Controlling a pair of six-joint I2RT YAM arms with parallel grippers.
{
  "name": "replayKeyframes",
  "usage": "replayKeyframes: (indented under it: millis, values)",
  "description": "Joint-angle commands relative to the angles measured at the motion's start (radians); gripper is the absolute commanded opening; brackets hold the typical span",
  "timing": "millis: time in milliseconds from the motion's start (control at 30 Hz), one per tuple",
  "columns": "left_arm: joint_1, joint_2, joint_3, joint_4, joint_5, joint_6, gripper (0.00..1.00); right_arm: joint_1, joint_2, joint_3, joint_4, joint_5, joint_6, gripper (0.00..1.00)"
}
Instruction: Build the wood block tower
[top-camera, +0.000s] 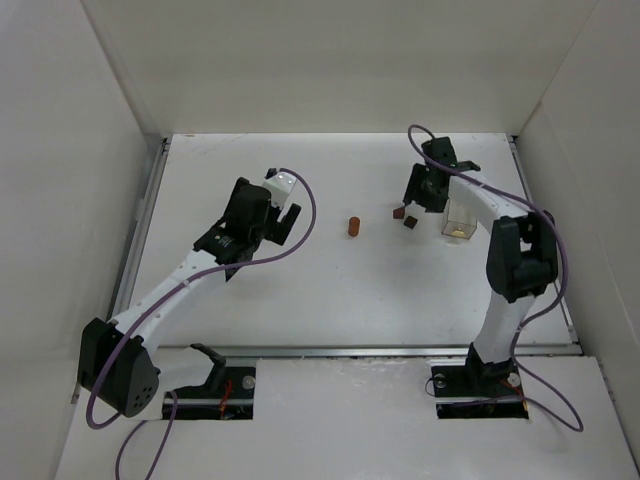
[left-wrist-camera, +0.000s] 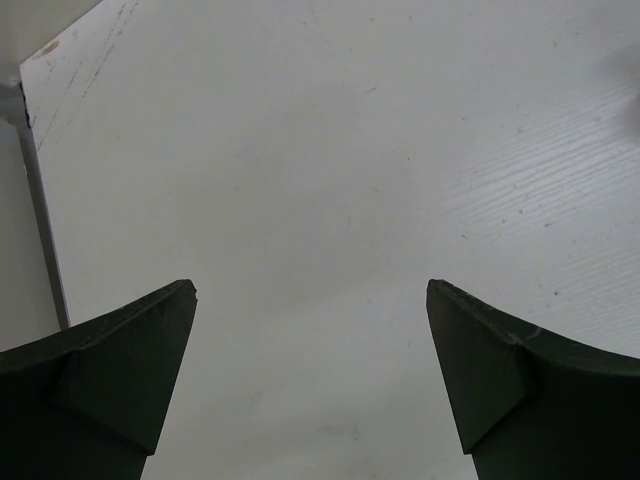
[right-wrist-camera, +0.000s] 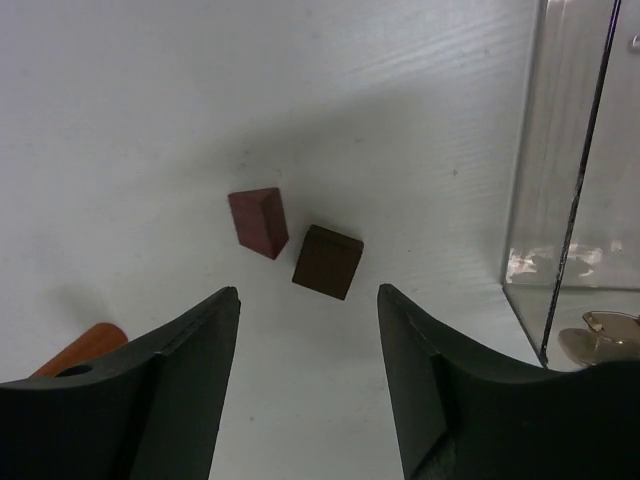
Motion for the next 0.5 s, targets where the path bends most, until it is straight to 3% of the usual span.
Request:
replayKeyframes:
  millis: [0, 167, 467]
  values:
    - [0.003, -0.010, -0.005, 0.044, 0.014, 0.007, 1.00, -0.058, -0.001, 0.014, 0.007, -0.074, 0.084, 0.63]
    - [0.012, -0.010, -0.005, 0.035, 0.024, -0.003, 1.00, -0.069, 0.047, 0.014, 0.007, -0.054, 0.144, 0.56]
    - [0.021, -0.001, -0.005, 0.044, 0.024, -0.003, 1.00, 0.002, 0.145, 0.039, -0.022, 0.001, 0.144, 0.56]
